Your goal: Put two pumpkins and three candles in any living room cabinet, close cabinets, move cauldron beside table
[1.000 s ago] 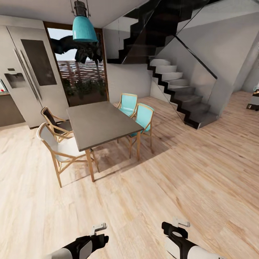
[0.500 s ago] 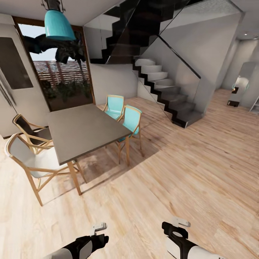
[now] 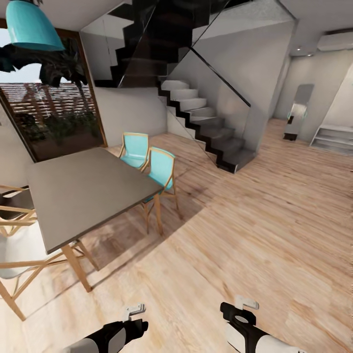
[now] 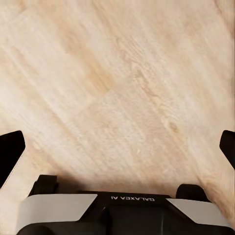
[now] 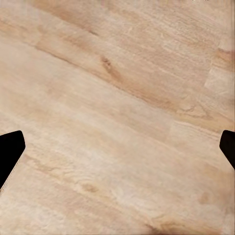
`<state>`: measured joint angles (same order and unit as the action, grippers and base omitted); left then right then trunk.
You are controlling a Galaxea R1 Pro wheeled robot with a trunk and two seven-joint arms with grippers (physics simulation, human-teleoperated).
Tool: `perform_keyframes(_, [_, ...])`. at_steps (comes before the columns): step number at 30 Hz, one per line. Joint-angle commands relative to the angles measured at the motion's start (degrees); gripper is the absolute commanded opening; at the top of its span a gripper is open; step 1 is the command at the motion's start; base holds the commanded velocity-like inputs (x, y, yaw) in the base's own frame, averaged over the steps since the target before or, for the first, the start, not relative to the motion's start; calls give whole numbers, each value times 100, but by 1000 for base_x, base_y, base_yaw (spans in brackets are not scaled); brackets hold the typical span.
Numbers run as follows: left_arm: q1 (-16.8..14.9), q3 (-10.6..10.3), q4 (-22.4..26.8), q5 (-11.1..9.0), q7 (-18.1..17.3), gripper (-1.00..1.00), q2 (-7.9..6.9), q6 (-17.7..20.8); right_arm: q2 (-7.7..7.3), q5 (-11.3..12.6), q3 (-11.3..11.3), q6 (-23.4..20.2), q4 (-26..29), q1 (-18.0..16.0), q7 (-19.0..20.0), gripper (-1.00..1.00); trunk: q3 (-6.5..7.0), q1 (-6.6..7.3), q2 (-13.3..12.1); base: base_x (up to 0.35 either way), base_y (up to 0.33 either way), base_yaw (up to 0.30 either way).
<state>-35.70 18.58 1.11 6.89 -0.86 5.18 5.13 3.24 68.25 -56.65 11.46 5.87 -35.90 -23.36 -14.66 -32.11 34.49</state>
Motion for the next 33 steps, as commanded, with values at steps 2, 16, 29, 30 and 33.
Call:
perform_keyframes(2, [0, 49, 12, 59, -8, 100, 1, 31, 1, 62, -48, 22, 2, -5, -19, 100, -8, -5, 7, 331, 93, -261])
perform_keyframes(16, [0, 49, 12, 62, -9, 100, 1, 31, -5, 62, -48, 21, 2, -5, -19, 100, -8, -5, 7, 331, 95, -261])
perform_keyframes(29, [-1, 49, 12, 61, -11, 100, 1, 31, -5, 65, -52, 19, -5, -5, -20, 100, 22, -5, 7, 331, 95, -235])
perform_keyframes(30, [-1, 49, 12, 60, -11, 100, 1, 31, -3, 63, -53, 18, -5, -5, -20, 100, 29, -5, 7, 331, 95, -173])
perform_keyframes(33, [-1, 49, 12, 61, -11, 100, 1, 31, 0, 61, -53, 15, -6, -5, -20, 100, 50, -5, 7, 331, 95, -160])
